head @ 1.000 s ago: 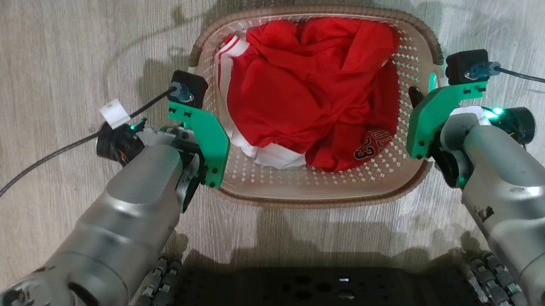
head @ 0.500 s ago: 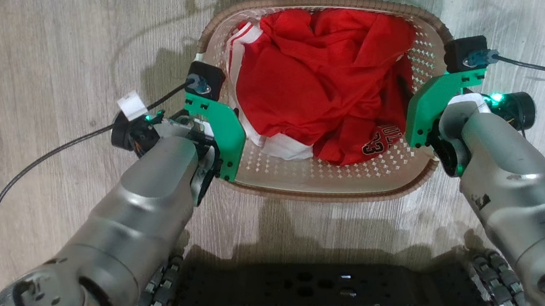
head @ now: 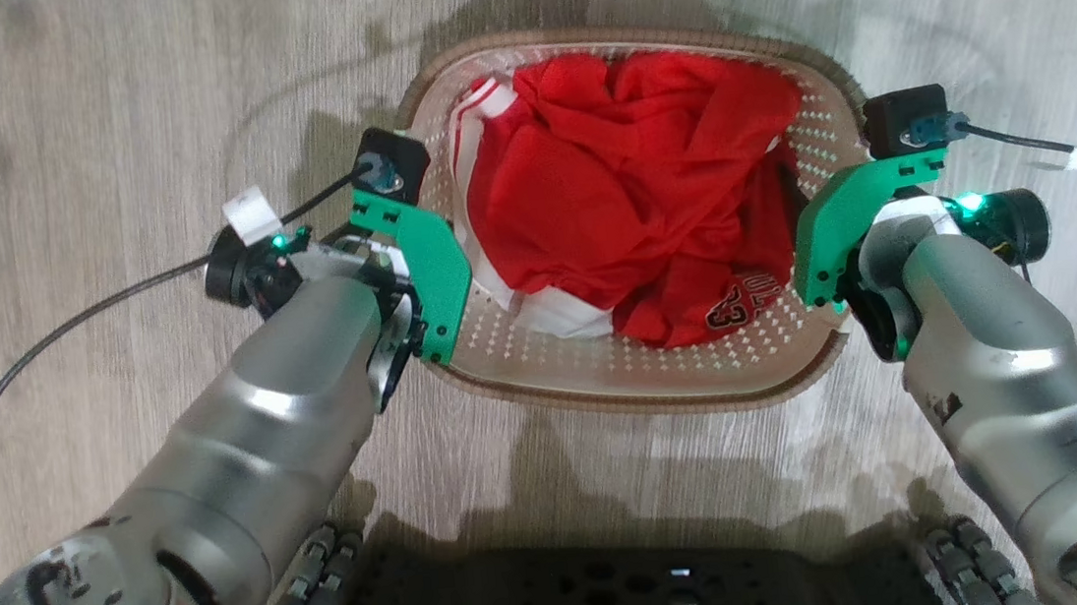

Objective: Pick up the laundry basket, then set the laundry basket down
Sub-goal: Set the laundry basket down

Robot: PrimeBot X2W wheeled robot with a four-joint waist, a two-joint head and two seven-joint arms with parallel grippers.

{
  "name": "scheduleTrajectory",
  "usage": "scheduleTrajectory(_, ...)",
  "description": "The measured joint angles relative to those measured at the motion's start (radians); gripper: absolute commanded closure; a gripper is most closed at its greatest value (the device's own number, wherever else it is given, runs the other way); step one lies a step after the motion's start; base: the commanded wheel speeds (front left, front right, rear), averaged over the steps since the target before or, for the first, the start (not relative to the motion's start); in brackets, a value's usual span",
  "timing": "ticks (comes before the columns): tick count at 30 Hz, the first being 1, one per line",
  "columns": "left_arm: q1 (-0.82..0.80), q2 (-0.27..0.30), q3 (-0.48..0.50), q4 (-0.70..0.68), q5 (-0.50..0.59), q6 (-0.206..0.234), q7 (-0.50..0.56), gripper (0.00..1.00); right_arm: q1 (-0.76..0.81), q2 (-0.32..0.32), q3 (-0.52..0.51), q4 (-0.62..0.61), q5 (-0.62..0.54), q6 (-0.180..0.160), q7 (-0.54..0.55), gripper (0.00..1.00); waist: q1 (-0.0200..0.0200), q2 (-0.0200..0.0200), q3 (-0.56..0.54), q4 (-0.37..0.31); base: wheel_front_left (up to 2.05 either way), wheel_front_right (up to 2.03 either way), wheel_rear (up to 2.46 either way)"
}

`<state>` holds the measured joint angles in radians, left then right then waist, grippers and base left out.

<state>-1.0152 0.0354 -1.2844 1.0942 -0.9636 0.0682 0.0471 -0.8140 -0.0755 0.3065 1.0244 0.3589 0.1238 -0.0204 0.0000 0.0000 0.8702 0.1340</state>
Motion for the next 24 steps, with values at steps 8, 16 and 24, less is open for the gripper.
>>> scheduleTrajectory(8,0.063,-0.001,0.001,0.063,-0.007,0.002,-0.048,0.00,-0.001,0.000,0.055,0.017,0.067,0.000,0.012,0.00,0.0000,0.0000,-0.101,-0.022,0.00,0.00,0.00)
scheduleTrajectory(16,0.158,-0.001,0.005,0.133,-0.025,-0.008,-0.167,0.00,0.050,0.002,0.150,-0.038,0.234,0.000,0.012,0.00,0.0000,0.0001,-0.270,-0.058,0.00,0.00,0.00)
scheduleTrajectory(24,0.187,0.004,0.019,0.152,-0.025,-0.013,-0.276,0.00,0.134,0.004,0.168,-0.064,0.322,0.000,-0.098,0.00,-0.0001,0.0001,-0.464,-0.089,0.00,0.00,0.00)
